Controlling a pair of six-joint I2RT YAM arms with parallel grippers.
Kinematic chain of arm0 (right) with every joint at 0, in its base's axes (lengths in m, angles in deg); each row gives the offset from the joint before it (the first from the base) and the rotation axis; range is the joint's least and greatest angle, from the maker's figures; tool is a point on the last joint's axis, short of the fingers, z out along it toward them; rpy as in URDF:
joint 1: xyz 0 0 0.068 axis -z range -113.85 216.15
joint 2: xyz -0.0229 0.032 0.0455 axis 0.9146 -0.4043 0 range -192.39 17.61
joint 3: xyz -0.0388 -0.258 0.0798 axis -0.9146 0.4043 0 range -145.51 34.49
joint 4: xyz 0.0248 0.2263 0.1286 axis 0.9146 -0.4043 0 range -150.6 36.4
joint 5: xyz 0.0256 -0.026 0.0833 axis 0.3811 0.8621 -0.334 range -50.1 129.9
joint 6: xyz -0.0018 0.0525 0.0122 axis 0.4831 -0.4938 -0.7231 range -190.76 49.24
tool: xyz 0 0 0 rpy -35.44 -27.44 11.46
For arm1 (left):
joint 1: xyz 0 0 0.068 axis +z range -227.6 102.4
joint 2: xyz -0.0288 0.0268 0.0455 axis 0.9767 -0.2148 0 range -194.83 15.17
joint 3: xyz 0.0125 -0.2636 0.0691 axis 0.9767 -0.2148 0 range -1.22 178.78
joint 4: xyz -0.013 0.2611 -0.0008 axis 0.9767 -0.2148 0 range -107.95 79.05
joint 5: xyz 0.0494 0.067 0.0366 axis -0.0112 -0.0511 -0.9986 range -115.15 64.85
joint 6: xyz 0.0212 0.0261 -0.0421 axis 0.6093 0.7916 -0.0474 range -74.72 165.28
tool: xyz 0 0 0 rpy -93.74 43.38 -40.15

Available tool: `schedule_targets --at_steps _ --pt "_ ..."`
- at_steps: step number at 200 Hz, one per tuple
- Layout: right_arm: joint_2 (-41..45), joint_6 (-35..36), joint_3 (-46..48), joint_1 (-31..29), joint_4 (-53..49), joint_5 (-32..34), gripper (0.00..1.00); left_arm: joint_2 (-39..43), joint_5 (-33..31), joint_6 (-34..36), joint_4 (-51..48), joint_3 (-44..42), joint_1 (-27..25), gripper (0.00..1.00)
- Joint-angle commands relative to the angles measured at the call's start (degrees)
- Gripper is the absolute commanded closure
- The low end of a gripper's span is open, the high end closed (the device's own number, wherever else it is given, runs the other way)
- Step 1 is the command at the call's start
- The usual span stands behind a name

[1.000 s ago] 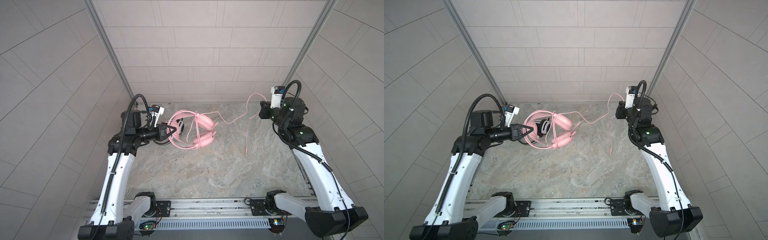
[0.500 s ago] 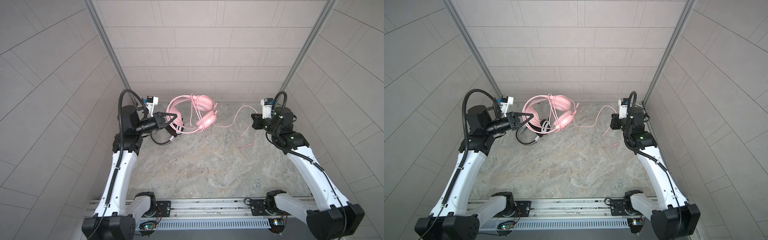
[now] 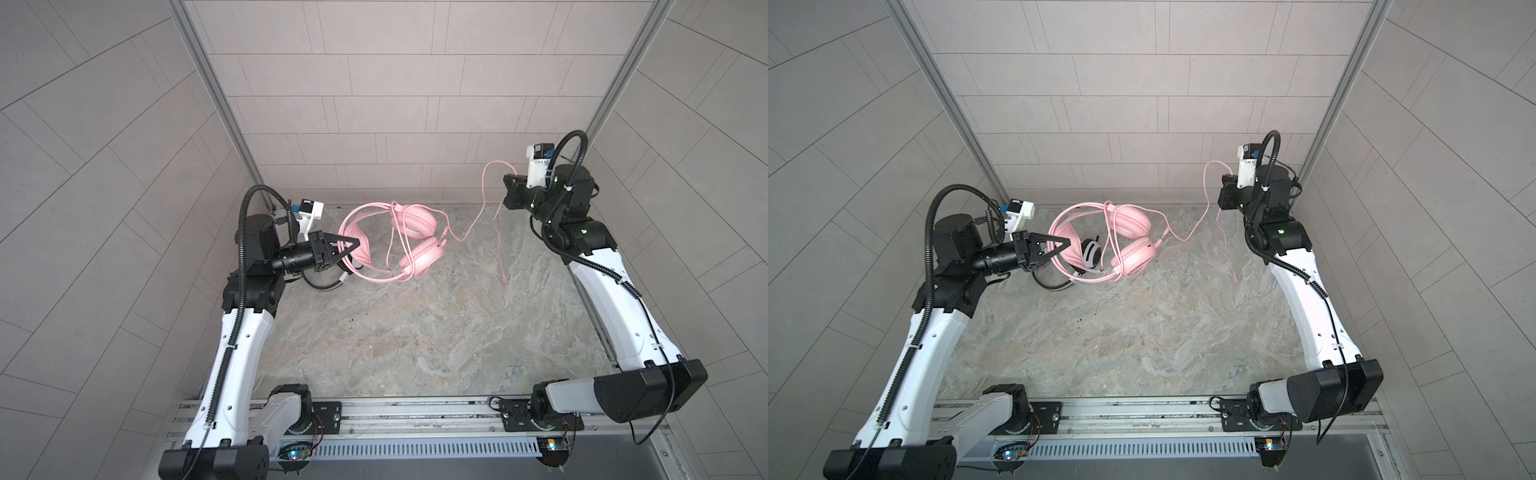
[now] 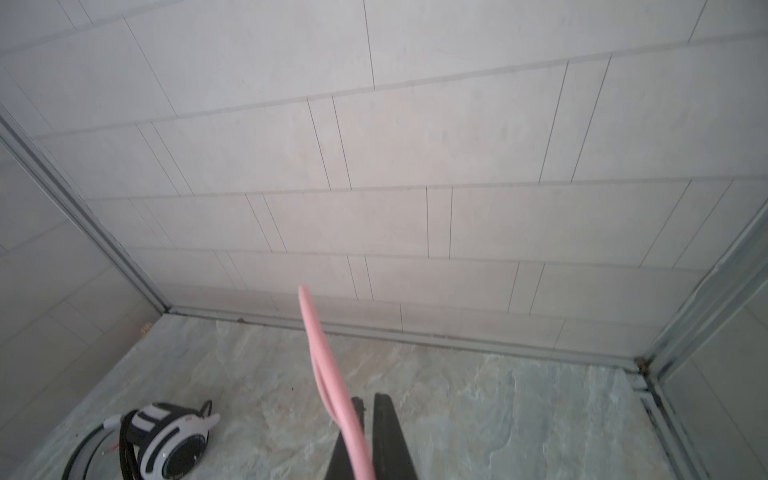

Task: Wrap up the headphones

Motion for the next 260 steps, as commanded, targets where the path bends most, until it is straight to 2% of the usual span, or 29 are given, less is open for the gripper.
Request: schedule_targets --at_steps 1,56,75,93,111,127,149,163,181,194,210,221,237,260 --pt "-4.77 -0.46 -6.07 -0.16 0.45 -1.58 1.00 1.94 3.43 1.38 0.48 -1.14 -1.58 1.00" --pt "-18.93 -1.23 -18.37 -0.68 1.72 -4.97 1.00 4.40 3.93 1.20 -1.60 -4.67 -6.24 1.00" --pt "-24.93 -2.15 -23.47 -0.93 0.41 -8.01 1.00 4.30 3.06 1.03 -1.61 -5.00 -8.77 1.00" --pt "-28.68 -2.20 -24.45 -2.12 -0.08 -10.51 1.00 3.45 1.65 1.03 -1.47 -4.01 -11.79 1.00" --pt "-29.86 -1.20 -20.15 -3.47 1.15 -11.46 1.00 2.41 0.62 -0.37 1.20 -2.28 -14.26 1.00" --pt "-28.52 -2.76 -11.27 -3.92 7.12 -13.67 1.00 1.65 1.07 -9.18 13.28 -2.45 -14.78 1.00" --pt "-24.78 -6.83 2.89 -3.88 16.95 -15.76 1.00 -1.41 0.93 -31.48 44.88 -3.71 -14.69 1.00" --pt "-22.30 -9.51 10.35 -3.93 22.27 -16.98 1.00 -5.04 -0.24 -43.51 61.53 -2.40 -14.69 1.00" --pt "-18.92 -12.13 18.37 -4.89 27.87 -17.59 1.00 -9.91 -3.06 -53.54 75.52 0.87 -14.69 1.00" --pt "-16.36 -12.61 23.55 -6.18 30.37 -17.25 1.00 -12.79 -5.36 -56.59 80.11 3.53 -14.69 1.00" --pt "-13.46 -14.23 29.56 -7.97 34.06 -16.82 1.00 -14.58 -8.48 -55.36 79.57 6.10 -14.68 1.00" --pt "-11.26 -15.58 33.53 -9.20 36.53 -16.32 1.00 -14.74 -10.34 -50.53 74.57 7.64 -14.55 1.00" --pt "-7.24 -16.13 38.59 -11.04 37.68 -14.87 1.00 -13.56 -13.60 -38.95 60.02 9.66 -14.05 1.00" --pt "0.55 -14.63 44.64 -15.41 34.73 -11.77 1.00 -12.80 -19.78 -18.35 38.78 15.34 -13.55 1.00"
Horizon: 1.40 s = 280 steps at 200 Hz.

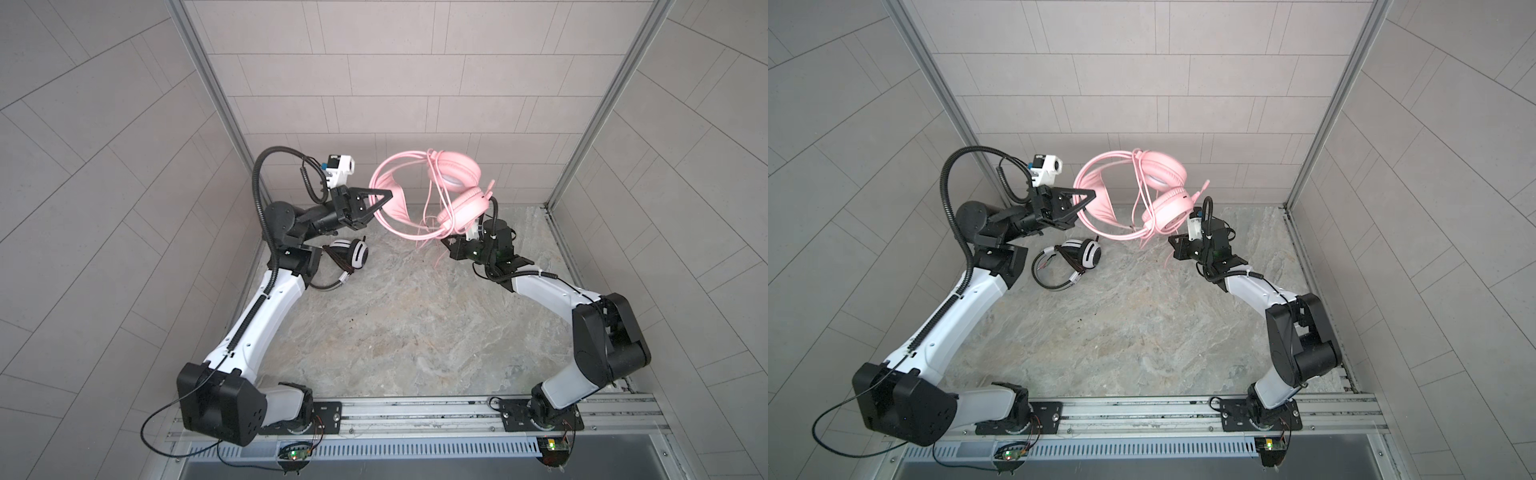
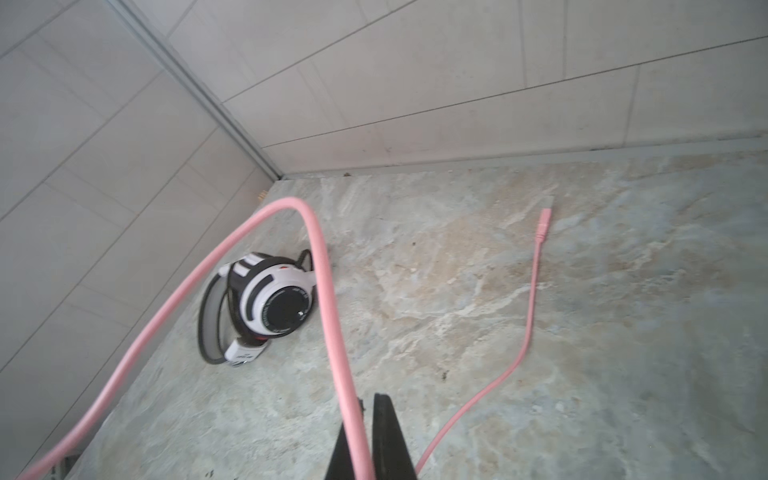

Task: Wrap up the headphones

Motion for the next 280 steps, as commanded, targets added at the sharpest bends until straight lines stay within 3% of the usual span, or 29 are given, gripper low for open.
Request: schedule_targets --at_steps 1,20,46,83,106,127,182,202,235,258,280 --pt "7.27 0.02 4.45 -3.60 1.20 2.99 1.00 2.48 -9.68 21.24 -16.68 7.18 0.68 1.00" --pt "14.89 3.37 7.13 -8.53 -5.57 7.13 1.00 -0.31 -15.27 30.40 -27.37 12.00 1.95 1.00" --pt "27.62 6.71 10.22 -16.83 -16.98 13.82 1.00 -6.25 -19.82 33.68 -29.41 16.20 5.29 1.00" --pt "42.26 8.02 12.13 -26.68 -30.85 22.39 1.00 -12.41 -26.53 46.51 -41.39 23.26 7.75 1.00" --pt "47.27 9.57 9.80 -29.15 -38.41 27.28 1.00 -14.30 -28.54 50.26 -44.26 24.32 9.59 1.00" --pt "50.59 9.98 6.63 -29.24 -42.93 27.39 1.00 -14.33 -31.51 52.74 -45.48 23.42 10.86 1.00" --pt "48.62 15.54 -5.24 -29.33 -51.10 27.42 1.00 -17.22 -33.91 63.27 -56.57 26.03 8.35 1.00" --pt "46.01 21.48 -10.29 -29.25 -51.90 33.24 1.00 -17.33 -32.40 69.56 -65.16 27.97 5.07 1.00" --pt "41.40 30.95 -17.53 -28.79 -49.24 45.86 1.00 -13.04 -38.25 82.37 -79.28 28.12 -0.47 1.00" --pt "36.28 36.87 -22.91 -26.47 -48.41 49.80 1.00 -10.94 -35.19 88.77 -89.35 28.39 -1.81 1.00" --pt "31.84 36.90 -26.92 -18.69 -48.22 45.83 1.00 -9.95 -30.22 94.08 -99.78 29.10 -2.79 1.00"
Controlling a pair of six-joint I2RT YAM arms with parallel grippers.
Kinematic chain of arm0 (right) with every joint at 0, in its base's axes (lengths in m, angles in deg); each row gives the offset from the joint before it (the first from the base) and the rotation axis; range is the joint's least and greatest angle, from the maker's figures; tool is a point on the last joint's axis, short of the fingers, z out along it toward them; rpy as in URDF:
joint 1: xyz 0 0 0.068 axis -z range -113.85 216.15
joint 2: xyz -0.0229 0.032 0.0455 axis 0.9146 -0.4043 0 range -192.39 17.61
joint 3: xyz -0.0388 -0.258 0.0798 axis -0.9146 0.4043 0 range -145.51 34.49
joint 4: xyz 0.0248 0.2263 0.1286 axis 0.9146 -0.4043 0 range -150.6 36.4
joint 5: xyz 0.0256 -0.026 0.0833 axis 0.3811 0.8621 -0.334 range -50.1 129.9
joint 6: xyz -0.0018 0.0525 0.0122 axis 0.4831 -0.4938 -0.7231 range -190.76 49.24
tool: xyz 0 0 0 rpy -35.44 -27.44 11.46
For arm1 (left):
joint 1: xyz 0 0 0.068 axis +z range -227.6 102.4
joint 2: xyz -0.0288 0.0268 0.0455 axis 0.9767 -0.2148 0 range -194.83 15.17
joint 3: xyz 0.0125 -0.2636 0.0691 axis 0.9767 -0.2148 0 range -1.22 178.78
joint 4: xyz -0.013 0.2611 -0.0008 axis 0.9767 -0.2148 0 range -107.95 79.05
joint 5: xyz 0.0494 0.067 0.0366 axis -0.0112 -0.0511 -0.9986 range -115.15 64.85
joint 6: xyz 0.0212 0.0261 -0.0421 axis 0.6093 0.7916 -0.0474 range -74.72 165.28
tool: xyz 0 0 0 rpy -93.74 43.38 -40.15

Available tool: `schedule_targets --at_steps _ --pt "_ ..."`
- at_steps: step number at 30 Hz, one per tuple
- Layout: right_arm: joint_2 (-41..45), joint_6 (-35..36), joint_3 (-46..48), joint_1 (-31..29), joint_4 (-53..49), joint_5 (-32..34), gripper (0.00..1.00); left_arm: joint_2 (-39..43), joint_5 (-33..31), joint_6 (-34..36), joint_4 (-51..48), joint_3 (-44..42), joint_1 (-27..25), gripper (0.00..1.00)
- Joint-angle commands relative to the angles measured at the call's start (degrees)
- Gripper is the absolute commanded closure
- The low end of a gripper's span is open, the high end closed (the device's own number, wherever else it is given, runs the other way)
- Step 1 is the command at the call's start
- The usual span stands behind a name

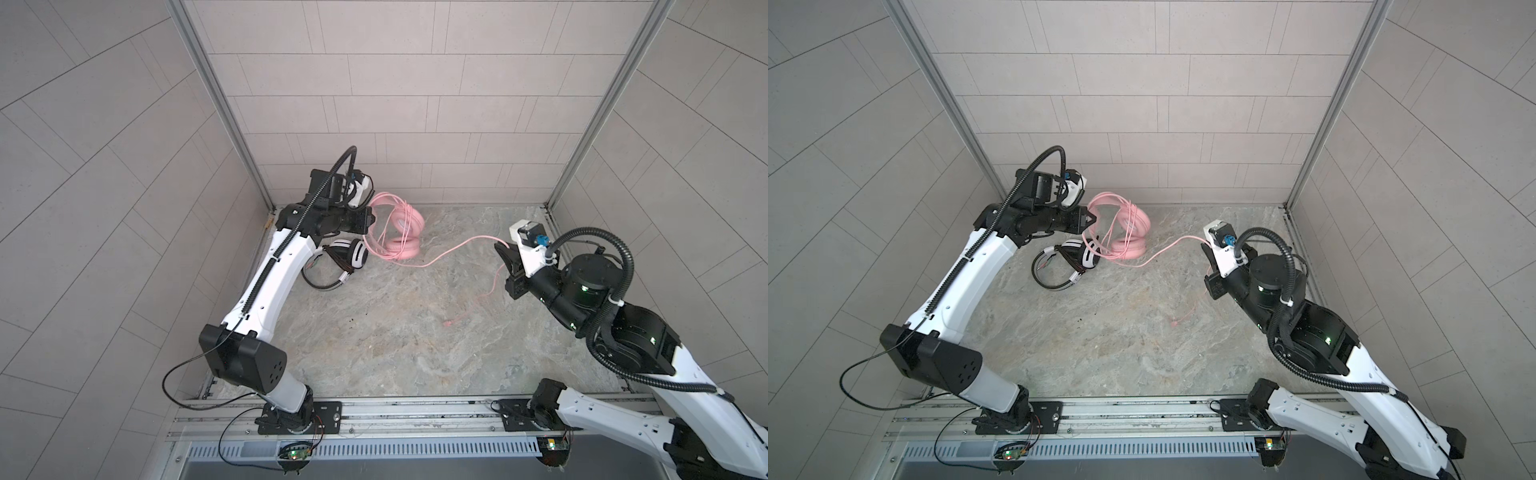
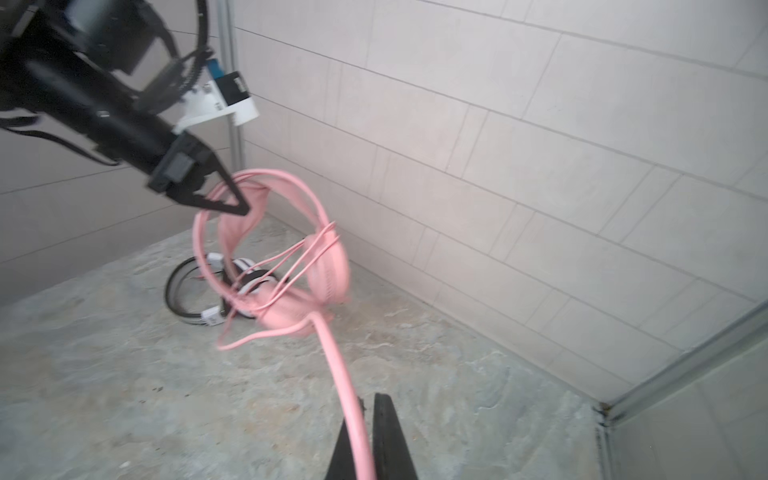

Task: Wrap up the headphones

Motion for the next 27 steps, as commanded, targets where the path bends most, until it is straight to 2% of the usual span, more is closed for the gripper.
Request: schedule_targets --at_steps 1,5,6,12,16,18,20,21,22,23,24,25,27 --pt "-3.84 4.94 -3.68 6.51 1.33 1.14 1.00 4.23 5.42 10.09 -12.45 3.49 -0.54 1.00" --pt "-9.26 2.40 -6.80 16.71 3.00 -11.51 1.00 1.07 13.92 16.98 -28.89 7.31 -2.87 1.00" --pt "-10.54 1.85 -7.14 18.26 4.24 -14.09 1.00 1.41 15.78 16.90 -29.51 6.79 -3.86 1.00" --pt "-17.79 -1.56 -3.41 26.06 16.71 -32.71 1.00 3.93 34.77 16.10 -28.91 7.18 -7.16 1.00" --pt "-22.57 -5.73 0.16 27.72 23.84 -41.18 1.00 8.46 44.21 5.06 -16.59 5.92 -7.15 1.00" --pt "-23.76 -8.04 3.01 28.10 28.41 -44.34 1.00 10.75 48.13 -4.62 -4.99 3.78 -7.19 1.00" --pt "-24.97 -11.66 5.73 28.76 34.07 -48.25 0.99 13.46 52.05 -19.73 13.72 -0.81 -7.19 1.00" --pt "-25.98 -13.58 6.31 29.00 36.56 -50.99 0.98 15.00 53.47 -32.27 30.08 -5.04 -7.19 1.00" --pt "-27.05 -15.51 6.47 29.06 38.69 -53.76 0.96 16.00 54.35 -48.85 49.57 -9.65 -7.15 1.00" --pt "-28.12 -17.19 6.55 29.08 40.98 -55.77 0.95 15.53 54.56 -63.17 69.54 -12.75 -7.05 1.00" --pt "-29.39 -19.44 6.56 29.08 44.04 -58.31 0.93 13.65 54.64 -76.60 85.39 -13.46 -7.00 1.00" --pt "-30.95 -22.17 6.56 29.09 47.31 -60.70 0.92 11.80 54.66 -88.62 96.99 -12.92 -7.01 1.00" --pt "-33.60 -27.94 7.07 29.03 55.31 -64.02 0.89 7.91 54.14 -101.26 111.38 -10.75 -7.01 1.00"
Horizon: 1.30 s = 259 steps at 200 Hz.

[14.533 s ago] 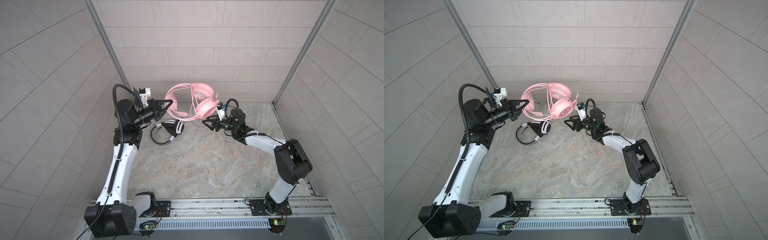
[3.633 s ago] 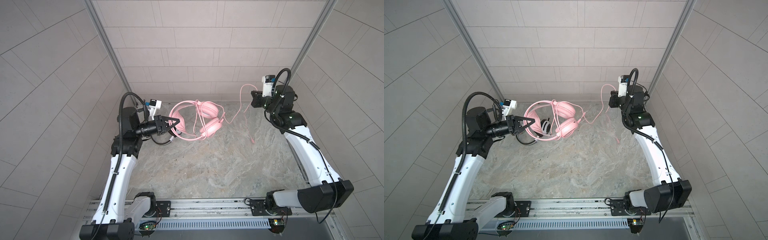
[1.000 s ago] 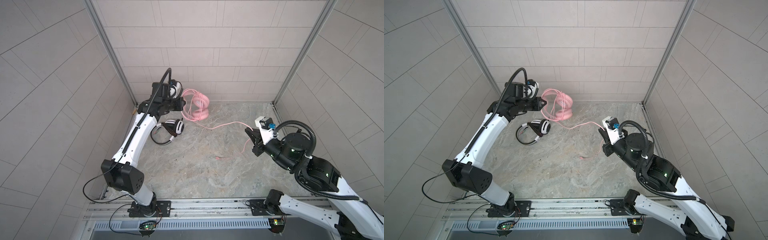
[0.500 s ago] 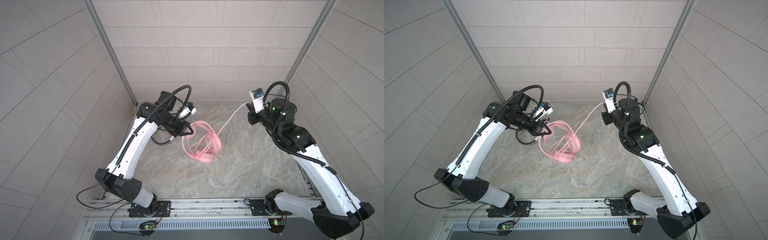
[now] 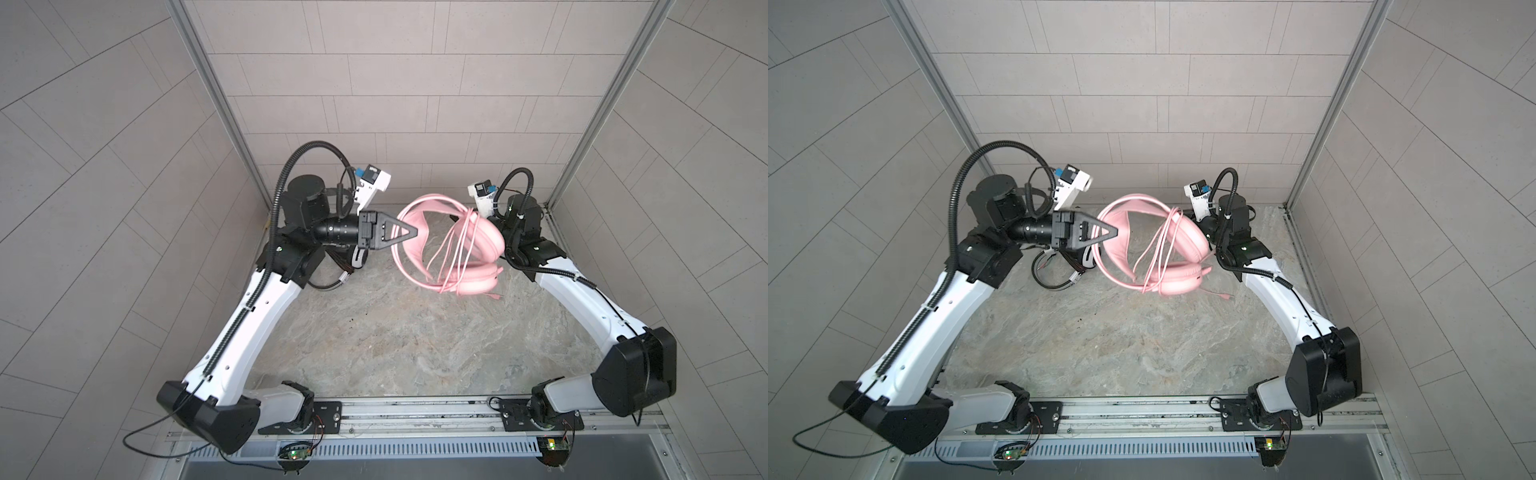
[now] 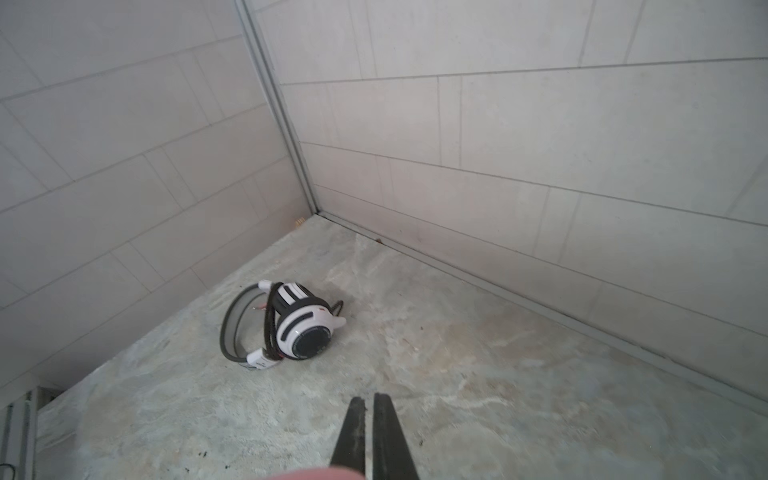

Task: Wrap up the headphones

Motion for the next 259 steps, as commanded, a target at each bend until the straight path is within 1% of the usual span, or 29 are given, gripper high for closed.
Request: schedule_targets --at_steps 1,15,37,45,66,77,93,119,143,163,181,200,212,236,246,259 --pt "-3.31 -13.23 0.07 0.29 19.34 -10.73 0.86 -3.79 4.04 -38.38 49.93 1.91 0.47 1.00" --pt "-6.68 -19.56 0.53 0.20 27.74 -13.10 0.83 -3.88 2.63 -32.72 43.28 2.62 0.46 1.00" --pt "-10.81 -26.95 3.34 0.18 39.02 -11.99 0.78 -3.25 0.41 -22.51 31.69 5.43 0.56 1.00" --pt "-12.47 -29.00 3.94 0.09 42.42 -11.75 0.77 -2.88 -0.30 -18.22 25.85 6.97 0.61 1.00" --pt "-17.19 -34.51 4.39 -0.62 50.46 -11.21 0.75 -2.12 -2.44 -4.34 8.26 11.73 0.81 1.00" --pt "-19.42 -36.08 4.36 -1.30 52.95 -10.81 0.74 -2.24 -3.76 0.14 2.16 14.16 0.94 1.00" --pt "-21.59 -37.03 4.67 -2.24 55.15 -10.01 0.74 -2.97 -4.80 -0.17 2.09 16.40 1.40 1.00" --pt "-23.57 -37.36 5.76 -4.23 57.18 -9.69 0.73 -4.93 -6.32 -5.15 7.03 19.47 3.06 1.00" --pt "-25.07 -36.68 7.35 -5.94 58.29 -8.97 0.73 -5.82 -8.54 -5.52 7.59 21.38 4.50 1.00" --pt "-26.35 -38.57 9.17 -6.82 62.42 -8.01 0.80 -6.21 -10.40 -5.09 7.64 22.55 6.10 1.00" --pt "-26.58 -40.64 11.84 -7.91 66.23 -7.82 0.89 -6.27 -12.46 -4.45 7.21 22.74 9.16 1.00" --pt "-25.00 -40.62 16.75 -9.34 68.30 -6.78 0.90 -5.43 -15.71 -1.89 5.31 21.24 13.02 1.00" --pt "-23.19 -40.34 20.65 -10.29 69.36 -5.51 0.90 -4.34 -18.49 3.25 0.09 20.21 14.98 1.00" --pt "-19.06 -38.98 26.02 -13.86 67.45 -4.01 0.92 -3.04 -26.22 20.51 -17.18 20.47 16.11 1.00" --pt "-16.34 -37.14 28.05 -15.74 63.64 -3.80 0.92 -3.16 -30.11 27.19 -24.23 20.84 16.19 1.00" --pt "-11.05 -32.71 30.60 -18.30 55.50 -2.55 0.92 -3.87 -34.16 32.49 -28.80 20.65 16.18 1.00"
